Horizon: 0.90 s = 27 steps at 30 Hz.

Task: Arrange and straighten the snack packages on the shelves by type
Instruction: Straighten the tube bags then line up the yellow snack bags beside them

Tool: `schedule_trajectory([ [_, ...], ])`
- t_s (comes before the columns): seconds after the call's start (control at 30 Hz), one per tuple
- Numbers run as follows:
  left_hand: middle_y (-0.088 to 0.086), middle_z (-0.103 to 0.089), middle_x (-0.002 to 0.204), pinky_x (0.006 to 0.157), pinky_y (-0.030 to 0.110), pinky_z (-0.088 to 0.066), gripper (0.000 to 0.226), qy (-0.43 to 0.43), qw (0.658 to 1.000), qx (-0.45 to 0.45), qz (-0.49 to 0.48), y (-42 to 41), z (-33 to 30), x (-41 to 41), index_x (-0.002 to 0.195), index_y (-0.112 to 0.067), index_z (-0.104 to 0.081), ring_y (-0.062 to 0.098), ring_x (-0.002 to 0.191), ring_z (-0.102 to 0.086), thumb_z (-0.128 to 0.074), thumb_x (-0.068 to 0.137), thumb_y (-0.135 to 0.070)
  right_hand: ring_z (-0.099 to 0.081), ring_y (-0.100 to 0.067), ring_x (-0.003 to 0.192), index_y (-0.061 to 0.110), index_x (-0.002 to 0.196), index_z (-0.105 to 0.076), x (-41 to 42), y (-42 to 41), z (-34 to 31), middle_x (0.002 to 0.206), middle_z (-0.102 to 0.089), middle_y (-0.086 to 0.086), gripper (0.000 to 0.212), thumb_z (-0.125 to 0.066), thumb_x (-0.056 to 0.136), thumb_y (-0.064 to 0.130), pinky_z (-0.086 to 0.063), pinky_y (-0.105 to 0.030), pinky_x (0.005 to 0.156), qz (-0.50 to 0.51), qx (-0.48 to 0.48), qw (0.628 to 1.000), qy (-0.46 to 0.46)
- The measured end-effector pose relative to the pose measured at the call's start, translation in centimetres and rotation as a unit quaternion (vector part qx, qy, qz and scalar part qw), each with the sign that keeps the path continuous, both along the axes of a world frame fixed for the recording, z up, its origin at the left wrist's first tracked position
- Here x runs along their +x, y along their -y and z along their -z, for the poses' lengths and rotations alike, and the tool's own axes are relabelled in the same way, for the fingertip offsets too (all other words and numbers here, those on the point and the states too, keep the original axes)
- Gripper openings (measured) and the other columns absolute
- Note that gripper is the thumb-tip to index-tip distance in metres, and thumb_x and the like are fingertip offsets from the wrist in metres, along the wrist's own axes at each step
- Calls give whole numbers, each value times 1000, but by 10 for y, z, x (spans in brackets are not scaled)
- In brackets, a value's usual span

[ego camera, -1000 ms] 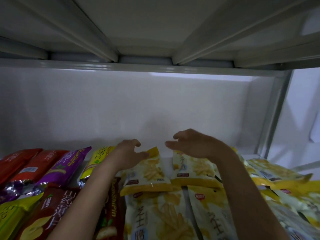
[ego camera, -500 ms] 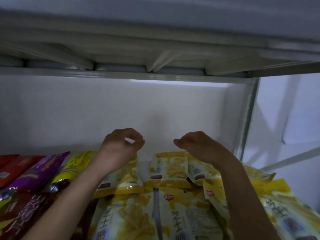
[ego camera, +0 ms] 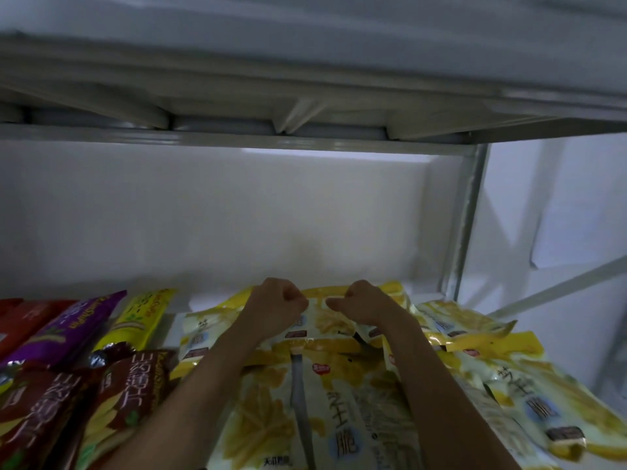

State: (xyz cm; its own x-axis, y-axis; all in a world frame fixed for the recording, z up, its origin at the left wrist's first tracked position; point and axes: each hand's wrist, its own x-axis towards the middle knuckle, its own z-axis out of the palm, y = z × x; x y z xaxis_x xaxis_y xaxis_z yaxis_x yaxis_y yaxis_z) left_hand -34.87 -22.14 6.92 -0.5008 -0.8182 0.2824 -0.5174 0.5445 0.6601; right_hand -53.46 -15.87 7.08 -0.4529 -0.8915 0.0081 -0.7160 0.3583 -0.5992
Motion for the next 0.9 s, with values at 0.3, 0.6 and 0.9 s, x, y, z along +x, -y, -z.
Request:
schedule_trajectory([
  [0.3, 16, -63, 118, 76, 40, -47, 41, 102, 992, 29, -64, 0, 41, -18, 117, -3, -60, 25, 94, -59, -61, 102, -41, -55, -37, 131, 1, 147, -44, 5, 15, 42, 144, -53, -20, 64, -61, 99, 40, -50, -42, 102, 40, 68, 997, -28],
  [0.6, 16, -61, 128, 78, 30, -41, 44, 144, 985, 53, -73, 4, 45, -26, 127, -8, -57, 29, 109, -59, -60, 102, -44, -46, -22, 69, 16, 81, -40, 0, 24, 41, 77, -41, -2, 31, -60, 95, 36, -39, -32, 60, 39, 48, 998, -4],
  [0.9, 20, -54, 140, 101, 48, -56, 91, -116, 960, 240, -89, 24, 47, -22, 143, -11, -45, 36, 120, -62, -97, 68, -6, -48, -13, 65, 12, 82, -51, -7, 25, 27, 78, -52, -1, 27, -56, 100, 31, -38, -24, 54, 32, 7, 995, 93],
])
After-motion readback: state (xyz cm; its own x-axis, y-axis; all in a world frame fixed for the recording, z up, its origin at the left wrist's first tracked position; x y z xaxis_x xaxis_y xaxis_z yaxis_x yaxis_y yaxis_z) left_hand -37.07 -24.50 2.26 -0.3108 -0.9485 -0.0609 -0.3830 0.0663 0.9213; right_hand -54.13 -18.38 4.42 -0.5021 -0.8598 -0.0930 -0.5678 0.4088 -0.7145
